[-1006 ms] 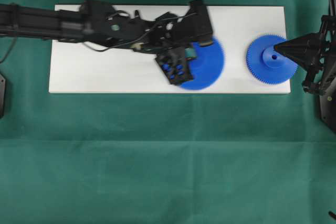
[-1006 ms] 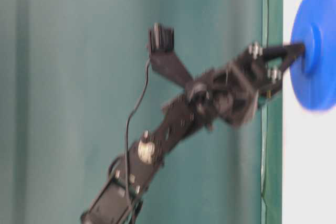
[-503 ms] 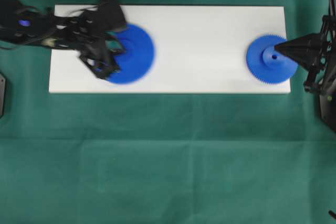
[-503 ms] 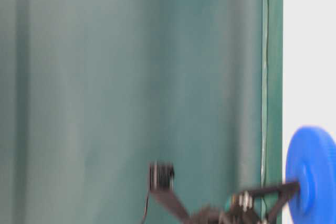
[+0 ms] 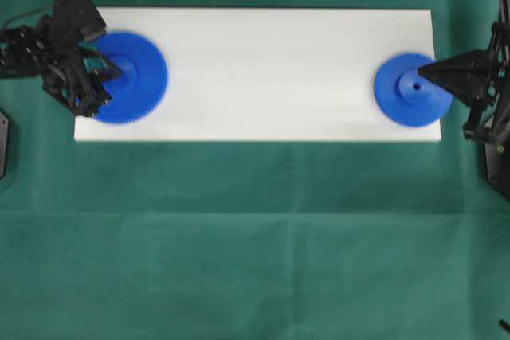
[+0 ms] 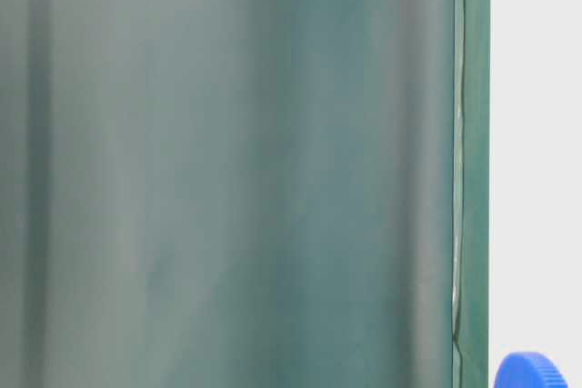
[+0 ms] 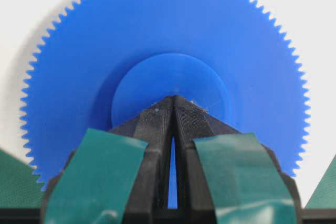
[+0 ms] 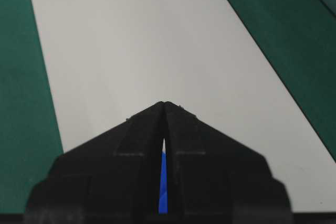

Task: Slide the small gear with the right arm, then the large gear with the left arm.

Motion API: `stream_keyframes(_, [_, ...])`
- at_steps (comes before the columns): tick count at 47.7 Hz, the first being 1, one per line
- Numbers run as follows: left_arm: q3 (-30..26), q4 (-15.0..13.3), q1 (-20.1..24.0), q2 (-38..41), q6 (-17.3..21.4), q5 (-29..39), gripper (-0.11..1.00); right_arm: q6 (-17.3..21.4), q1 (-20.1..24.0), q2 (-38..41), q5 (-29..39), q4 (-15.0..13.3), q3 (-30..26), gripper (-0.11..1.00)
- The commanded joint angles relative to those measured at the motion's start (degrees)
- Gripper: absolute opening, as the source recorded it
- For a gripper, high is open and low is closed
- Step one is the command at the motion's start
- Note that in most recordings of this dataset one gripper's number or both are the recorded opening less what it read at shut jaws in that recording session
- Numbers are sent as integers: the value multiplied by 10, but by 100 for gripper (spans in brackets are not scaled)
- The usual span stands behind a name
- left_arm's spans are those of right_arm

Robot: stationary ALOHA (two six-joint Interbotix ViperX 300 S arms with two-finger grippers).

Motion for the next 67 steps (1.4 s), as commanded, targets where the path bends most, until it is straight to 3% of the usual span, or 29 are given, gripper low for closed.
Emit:
stream_keyframes(1, [2, 1, 7, 2, 0, 6, 0, 2, 1, 2, -5, 1, -8, 50])
stream_keyframes(25, [-79, 2, -21, -21, 10, 38, 0, 0, 1, 2, -5, 0, -4, 50])
stream_keyframes(39, [-116, 2, -24, -43, 40, 71, 0, 0, 1, 1, -5, -1, -1, 50])
stream_keyframes(67, [-122, 3, -60, -113, 45, 75, 0, 0, 1, 2, -6, 0, -1, 50])
